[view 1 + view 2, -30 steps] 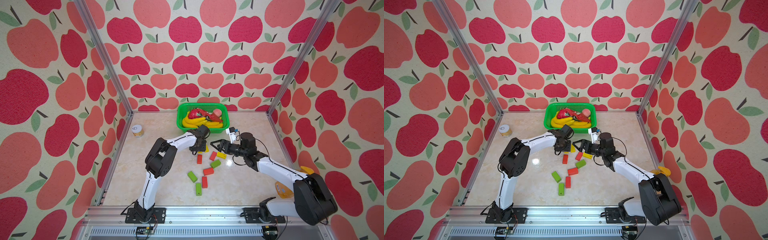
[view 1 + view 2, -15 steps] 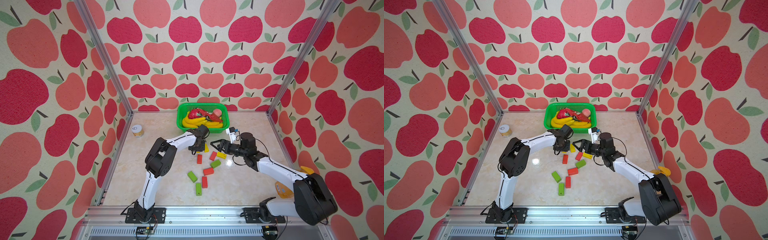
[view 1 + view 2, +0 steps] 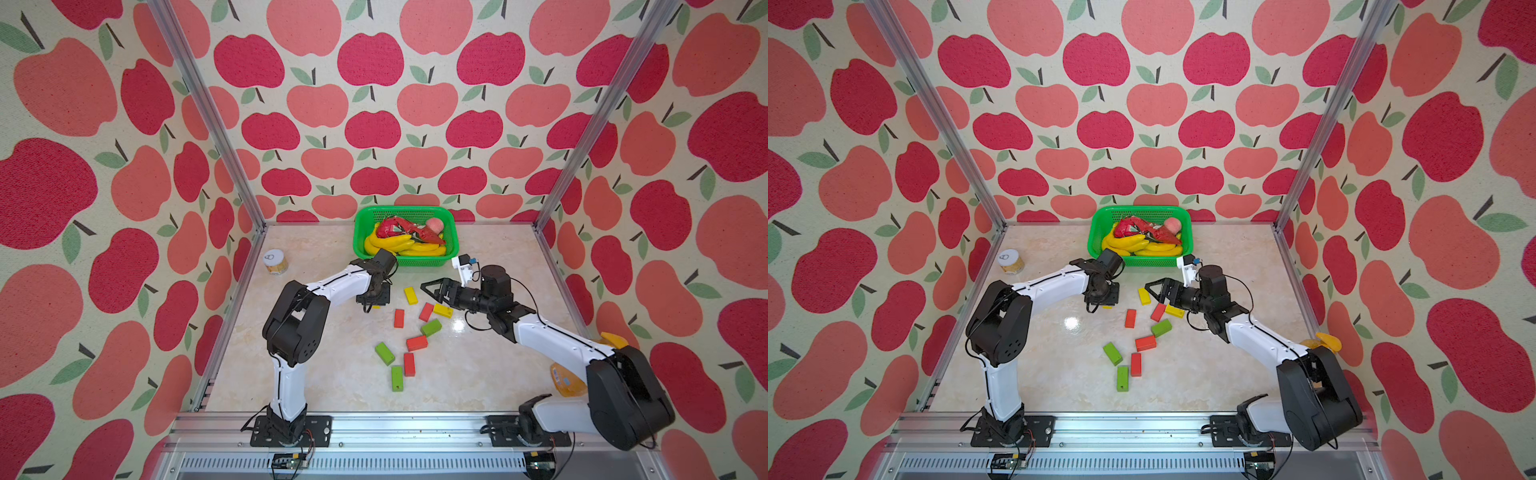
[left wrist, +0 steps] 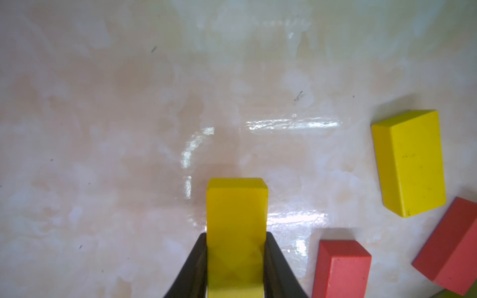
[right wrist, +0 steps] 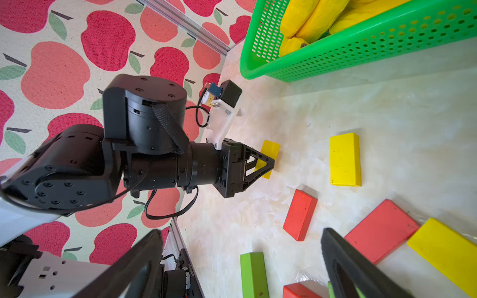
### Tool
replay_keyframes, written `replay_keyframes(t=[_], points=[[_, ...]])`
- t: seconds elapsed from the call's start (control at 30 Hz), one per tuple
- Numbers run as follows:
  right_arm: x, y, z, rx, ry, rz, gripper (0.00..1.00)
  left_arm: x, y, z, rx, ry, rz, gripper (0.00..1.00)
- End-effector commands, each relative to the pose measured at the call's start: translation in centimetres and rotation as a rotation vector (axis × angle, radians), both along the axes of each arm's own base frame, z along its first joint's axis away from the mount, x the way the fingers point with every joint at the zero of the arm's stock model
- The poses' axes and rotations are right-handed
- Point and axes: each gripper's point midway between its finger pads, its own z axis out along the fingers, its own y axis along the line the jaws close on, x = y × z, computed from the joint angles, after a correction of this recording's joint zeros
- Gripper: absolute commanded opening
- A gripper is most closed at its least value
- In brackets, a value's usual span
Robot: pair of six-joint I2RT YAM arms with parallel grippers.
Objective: Assemble the letter k with building blocks
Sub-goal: Pick up the building block from the center of the board.
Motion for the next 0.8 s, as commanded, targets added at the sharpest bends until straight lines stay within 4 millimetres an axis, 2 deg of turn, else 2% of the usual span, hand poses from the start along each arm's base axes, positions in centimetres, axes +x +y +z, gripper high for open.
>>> replay_keyframes(t=[0.0,0.2,0.37,0.5,0.63,0.77], points=[[0.2,0.2,-0.3,0.019,0.021,0.010,0.99,-0.9,1.5,0.6,0.004,-0.001,-0.026,0.06],[-0.2,0.8,-1.4,0.020,0.083,0.033,0.99,-1.9,4.0,2.1,0.020,-0.012,-0.021,0.05],[-2.4,1.4,-3.6,0.026,0.147,0.093,0.99,-3.0,5.7,3.5,0.038,-0.024,-0.014,0.05],[-3.7,2.9,-3.1,0.091,0.180,0.157,0.99,-4.0,7.4,4.1,0.036,-0.034,0.021,0.05],[-4.5,4.3,-3.5,0.084,0.185,0.205,0.99,-4.3,7.8,3.6,-0.009,-0.028,0.019,0.06],[-5.0,5.6,-4.4,0.091,0.218,0.245,0.99,-4.4,7.4,1.7,-0.020,0.012,-0.001,0.05]])
